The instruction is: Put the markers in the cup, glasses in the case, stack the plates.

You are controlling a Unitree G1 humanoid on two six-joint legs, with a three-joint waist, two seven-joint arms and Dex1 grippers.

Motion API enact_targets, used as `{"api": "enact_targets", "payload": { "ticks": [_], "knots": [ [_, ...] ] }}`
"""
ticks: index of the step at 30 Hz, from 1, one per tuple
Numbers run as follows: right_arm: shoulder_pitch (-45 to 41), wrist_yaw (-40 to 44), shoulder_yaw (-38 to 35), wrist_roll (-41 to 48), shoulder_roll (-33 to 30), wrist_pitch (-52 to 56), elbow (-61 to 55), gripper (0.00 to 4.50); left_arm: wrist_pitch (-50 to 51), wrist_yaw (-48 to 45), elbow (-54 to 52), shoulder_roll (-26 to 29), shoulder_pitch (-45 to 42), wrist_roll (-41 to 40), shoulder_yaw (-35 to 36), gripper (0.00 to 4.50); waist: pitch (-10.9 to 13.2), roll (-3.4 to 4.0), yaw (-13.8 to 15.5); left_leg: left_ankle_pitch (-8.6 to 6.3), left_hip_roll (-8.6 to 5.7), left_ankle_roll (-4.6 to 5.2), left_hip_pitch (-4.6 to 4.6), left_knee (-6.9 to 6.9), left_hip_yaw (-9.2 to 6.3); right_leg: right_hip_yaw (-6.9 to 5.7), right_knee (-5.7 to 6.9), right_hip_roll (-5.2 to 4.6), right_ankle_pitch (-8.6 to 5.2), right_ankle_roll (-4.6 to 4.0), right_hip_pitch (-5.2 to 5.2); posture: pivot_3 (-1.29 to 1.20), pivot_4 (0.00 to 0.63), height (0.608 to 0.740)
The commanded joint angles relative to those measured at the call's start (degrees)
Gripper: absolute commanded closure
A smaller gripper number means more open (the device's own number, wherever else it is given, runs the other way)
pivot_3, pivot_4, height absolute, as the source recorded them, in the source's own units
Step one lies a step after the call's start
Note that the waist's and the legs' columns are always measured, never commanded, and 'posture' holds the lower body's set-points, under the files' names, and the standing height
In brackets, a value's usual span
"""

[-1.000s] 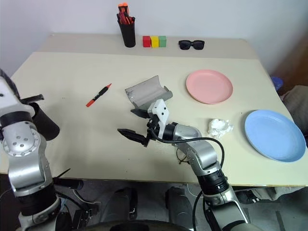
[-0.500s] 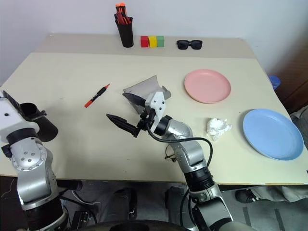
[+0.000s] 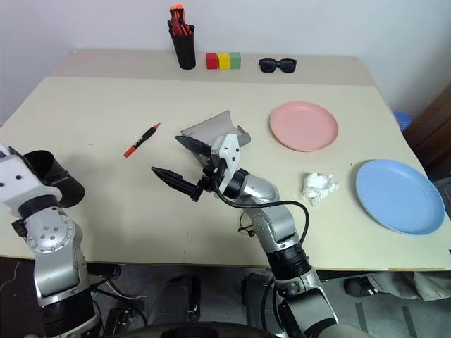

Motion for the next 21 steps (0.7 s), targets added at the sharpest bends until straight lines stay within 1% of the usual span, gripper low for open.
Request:
{"api": "enact_targets", "payload": {
  "ticks": [1,4,9,11,13,15,17,18,20,21],
  "knots": [
    [-0.72,0.37,-0.03,1.30,0.83,-0.56,-0.98,0.00,-1.64,1.25,0.01,0.02,-0.42,-0.15,1.34,3.22,0.00,0.00,0.00,0.00,0.00,0.00,0.00,0.00,0.00,0.00,0.00,0.00,0.00,0.00,0.00,0.00,0.150,0.732],
    [-0.70,0.38,-0.04,1.32,0.86,-0.58,-1.00,0.00,-1.73,1.87,0.55,0.02,-0.56,-0.07,1.51,1.75,0.00,0.00,0.00,0.00,0.00,0.00,0.00,0.00,0.00,0.00,0.00,0.00,0.00,0.00,0.00,0.00,0.150,0.732],
    [-0.42,0.05,-0.15,1.37,0.72,-0.17,-1.38,0.00,-2.67,1.44,0.23,-0.11,-0.88,-1.44,1.18,1.75,-0.01,-0.01,0.00,0.00,0.00,0.00,0.00,0.00,0.00,0.00,0.00,0.00,0.00,0.00,0.00,0.00,0.150,0.732],
    [-0.43,-0.55,-0.34,1.21,0.63,0.21,-1.48,0.00,-2.88,0.21,-0.68,0.69,-1.97,-1.81,0.22,1.75,0.00,-0.01,0.00,0.00,0.00,0.00,0.00,0.00,0.00,0.00,0.00,0.00,0.00,0.00,0.00,0.00,0.150,0.732],
    [-0.42,-1.26,-0.62,1.09,0.50,0.77,-1.61,0.00,-2.77,-2.67,-1.86,2.36,-4.20,-2.25,-2.11,1.75,-0.01,-0.02,0.13,0.00,0.00,0.00,0.00,0.00,0.00,-0.01,0.00,0.00,0.00,0.00,0.00,0.00,0.150,0.732],
    [-0.37,-1.88,-0.69,1.10,0.27,1.80,-1.75,0.00,-1.18,-7.57,-2.60,4.89,-8.01,-2.90,-6.10,1.75,-0.02,-0.07,0.36,0.00,-0.01,0.00,-0.01,0.01,-0.01,-0.04,0.00,0.00,0.00,0.00,0.01,0.00,0.150,0.732],
    [-0.41,-2.11,-0.69,1.13,0.00,2.65,-1.83,0.00,4.44,-12.87,-1.71,6.26,-13.03,-5.87,-9.92,1.75,-0.02,-0.08,0.41,0.00,-0.02,-0.01,-0.03,0.02,-0.01,-0.06,-0.02,-0.01,0.00,-0.01,0.02,0.00,0.150,0.732],
    [-0.48,-2.13,-0.68,1.11,-0.04,2.84,-1.80,0.00,9.50,-15.00,-0.32,7.13,-15.45,-6.29,-11.72,1.75,-0.02,-0.08,0.41,0.00,-0.03,-0.01,-0.03,0.02,0.01,-0.06,-0.04,-0.02,0.00,-0.01,0.03,0.00,0.150,0.732],
    [-0.64,-2.15,-0.66,1.10,-0.03,3.07,-1.71,0.00,19.48,-17.67,3.05,8.93,-19.12,-5.27,-14.65,1.75,-0.03,-0.08,0.14,0.00,-0.04,-0.01,-0.02,0.02,0.00,-0.06,-0.04,-0.01,0.00,-0.01,0.03,0.00,0.150,0.732],
    [-0.76,-2.19,-0.66,1.06,0.03,3.13,-1.61,0.00,22.09,-17.92,4.36,9.29,-20.26,-5.01,-15.11,1.75,-0.03,-0.07,-0.18,0.00,-0.05,-0.01,-0.02,-0.01,0.00,-0.06,-0.04,-0.01,0.00,0.00,0.02,0.00,0.150,0.732]
  ]
}}
